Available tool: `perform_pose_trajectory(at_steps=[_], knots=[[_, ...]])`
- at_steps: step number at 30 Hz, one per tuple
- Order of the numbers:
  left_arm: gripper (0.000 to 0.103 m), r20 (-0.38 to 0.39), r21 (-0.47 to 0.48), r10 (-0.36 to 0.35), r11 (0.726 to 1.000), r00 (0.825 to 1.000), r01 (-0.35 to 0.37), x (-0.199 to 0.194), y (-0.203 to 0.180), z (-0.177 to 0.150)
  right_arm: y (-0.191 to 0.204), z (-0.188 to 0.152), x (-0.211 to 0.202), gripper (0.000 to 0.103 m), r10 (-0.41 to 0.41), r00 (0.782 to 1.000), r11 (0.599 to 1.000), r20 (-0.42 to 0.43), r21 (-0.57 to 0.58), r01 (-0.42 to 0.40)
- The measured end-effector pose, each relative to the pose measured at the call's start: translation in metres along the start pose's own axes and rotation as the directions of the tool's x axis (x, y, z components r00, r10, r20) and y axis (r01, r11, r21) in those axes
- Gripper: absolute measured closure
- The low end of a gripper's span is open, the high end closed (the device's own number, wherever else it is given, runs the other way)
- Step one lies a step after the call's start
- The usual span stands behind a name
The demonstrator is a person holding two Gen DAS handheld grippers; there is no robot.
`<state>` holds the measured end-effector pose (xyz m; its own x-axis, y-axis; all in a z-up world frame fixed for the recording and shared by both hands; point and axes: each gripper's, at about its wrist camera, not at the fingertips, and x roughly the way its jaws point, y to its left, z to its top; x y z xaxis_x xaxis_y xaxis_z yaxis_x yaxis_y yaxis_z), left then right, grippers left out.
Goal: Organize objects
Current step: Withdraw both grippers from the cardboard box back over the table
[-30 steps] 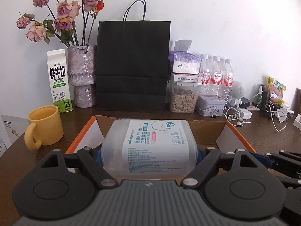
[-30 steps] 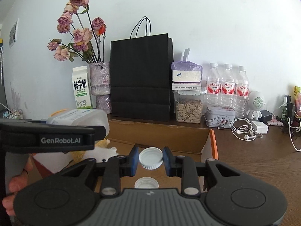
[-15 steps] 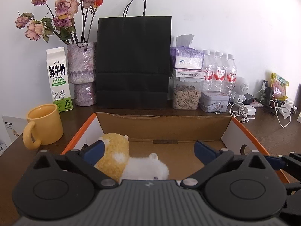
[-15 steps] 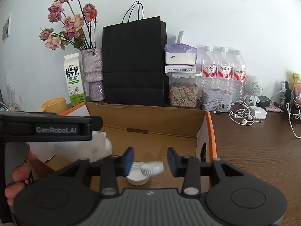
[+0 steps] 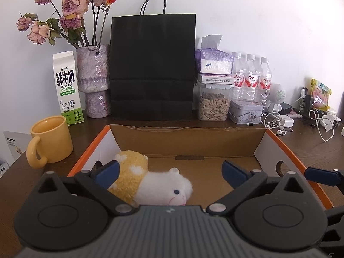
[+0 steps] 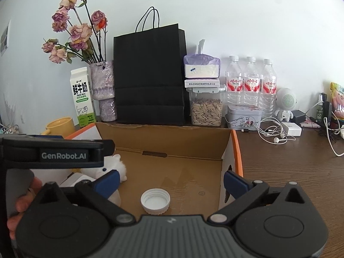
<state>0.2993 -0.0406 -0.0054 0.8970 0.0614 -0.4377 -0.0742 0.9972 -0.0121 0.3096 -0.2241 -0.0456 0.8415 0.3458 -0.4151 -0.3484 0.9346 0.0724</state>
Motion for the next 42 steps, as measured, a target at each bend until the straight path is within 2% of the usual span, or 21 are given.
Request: perform_pose_trajectory(at_steps=[9,19,42], knots=[[0.0,0.029,-0.005,0.0,1.0,1.0,0.0,-0.015,0.0,0.005,0.005,0.003,-0.012,0.0,-0.006,1.0,1.0,0.027,-0.015,0.006],[0.0,0.042,-0.029,0.004,1.0,0.999,-0.003,-0.057,0.01,-0.002,0.018,0.006,-0.046,0.0,-0.011,0.998,0.999,0.062,-0.05,0.014],[0.0,-0.01,-0.022,0.043,0.999,0.999,-0.043,-0.137,0.05,-0.049,0.027,-0.044,-0.129,0.0,-0.029,1.0,0.998,-0.01,-0.052,0.028]])
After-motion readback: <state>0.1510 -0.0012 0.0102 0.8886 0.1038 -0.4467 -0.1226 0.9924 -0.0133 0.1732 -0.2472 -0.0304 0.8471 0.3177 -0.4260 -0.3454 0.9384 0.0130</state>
